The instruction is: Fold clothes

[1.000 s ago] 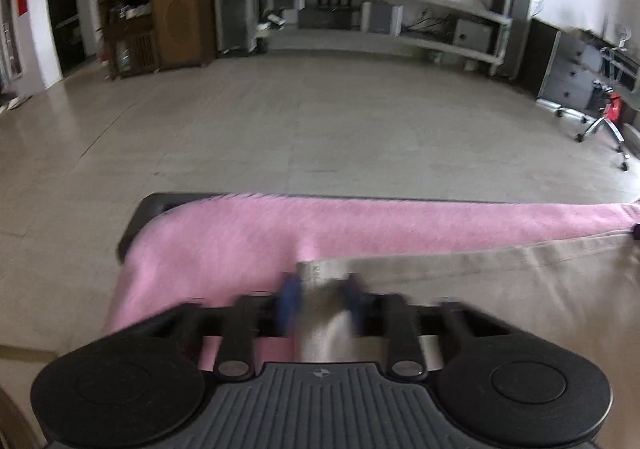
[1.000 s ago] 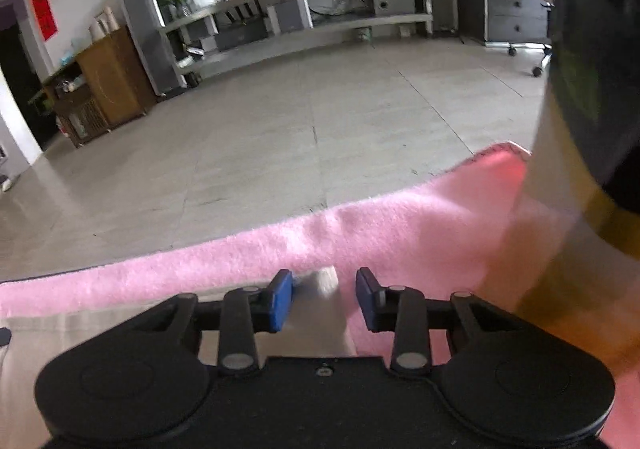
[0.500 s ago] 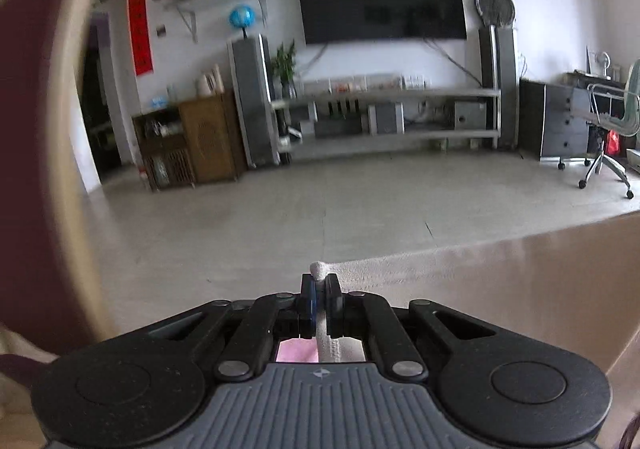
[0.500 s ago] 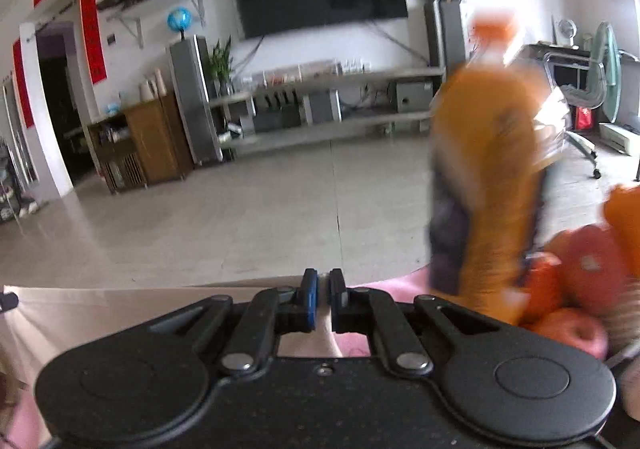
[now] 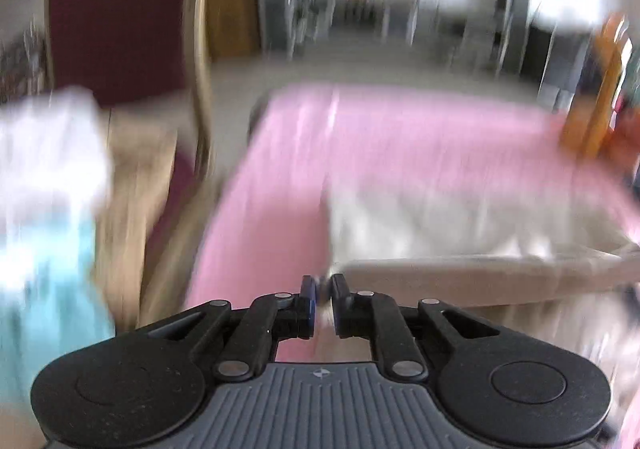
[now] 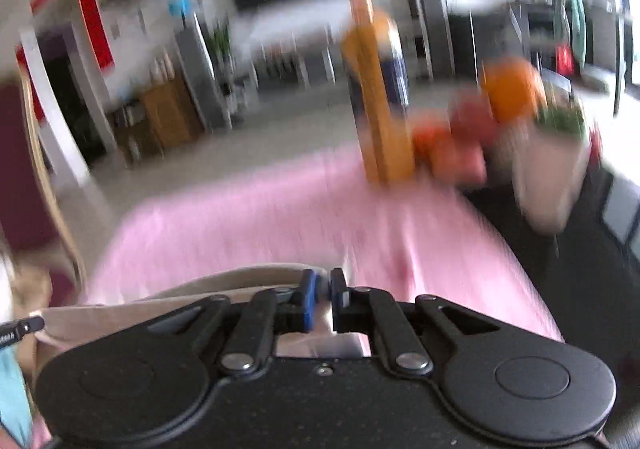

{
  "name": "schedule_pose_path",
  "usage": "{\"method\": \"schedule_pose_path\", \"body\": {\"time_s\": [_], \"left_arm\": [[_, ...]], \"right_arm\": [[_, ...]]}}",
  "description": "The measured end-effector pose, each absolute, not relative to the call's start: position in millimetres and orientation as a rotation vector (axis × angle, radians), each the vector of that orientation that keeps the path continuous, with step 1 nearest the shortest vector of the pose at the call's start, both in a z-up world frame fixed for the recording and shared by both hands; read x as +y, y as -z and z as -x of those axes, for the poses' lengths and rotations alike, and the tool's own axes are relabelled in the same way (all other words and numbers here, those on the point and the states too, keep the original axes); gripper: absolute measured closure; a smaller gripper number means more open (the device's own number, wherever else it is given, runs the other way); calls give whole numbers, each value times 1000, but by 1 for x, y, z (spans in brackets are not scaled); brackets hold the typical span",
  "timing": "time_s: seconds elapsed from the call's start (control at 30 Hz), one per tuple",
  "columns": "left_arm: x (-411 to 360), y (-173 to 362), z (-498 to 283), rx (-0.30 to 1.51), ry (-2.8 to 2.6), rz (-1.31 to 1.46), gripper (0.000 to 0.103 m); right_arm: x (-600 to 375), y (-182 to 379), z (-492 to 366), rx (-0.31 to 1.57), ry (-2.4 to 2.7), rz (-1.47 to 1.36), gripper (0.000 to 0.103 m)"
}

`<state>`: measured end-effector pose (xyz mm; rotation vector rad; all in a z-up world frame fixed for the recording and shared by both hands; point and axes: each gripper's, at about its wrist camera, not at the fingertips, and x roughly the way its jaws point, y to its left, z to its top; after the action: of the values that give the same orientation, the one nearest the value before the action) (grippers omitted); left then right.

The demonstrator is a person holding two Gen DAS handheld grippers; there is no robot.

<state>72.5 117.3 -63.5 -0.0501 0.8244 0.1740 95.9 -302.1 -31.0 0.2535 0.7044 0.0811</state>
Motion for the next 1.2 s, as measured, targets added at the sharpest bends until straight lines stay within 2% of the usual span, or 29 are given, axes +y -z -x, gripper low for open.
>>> {"method": "schedule_pose_path", "body": {"time_s": [0.07,0.1,0.2,0.27,0.5,0.57,0.7,0.97,1.2], "left_arm": [[135,72,-56,846,-205,138,92],[143,71,-50,840,-219,184,92],[157,59,-47,787,-196,301,79],[162,61,-49,791,-155,395,73],[174,88,-58,879,-123,658,72],[183,94,-58,890,-131,729,68],[200,105,-57,900,-122,883,68],[206,128,-68,956,-98,1106,68],[213,132,-65,887,-128,1237,68]], "right_arm": [[-315,54,-82,754,-68,-305,77],[-325,59,-79,766,-51,-370,77],[-351,59,-79,748,-57,-564,67],[-357,65,-82,760,-55,-628,66],[-340,89,-90,844,-109,-687,66],[-336,92,-88,853,-114,-682,66],[-337,98,-83,881,-117,-731,62],[-344,108,-81,911,-86,-806,61],[-350,114,-81,912,-78,-842,59]]}}
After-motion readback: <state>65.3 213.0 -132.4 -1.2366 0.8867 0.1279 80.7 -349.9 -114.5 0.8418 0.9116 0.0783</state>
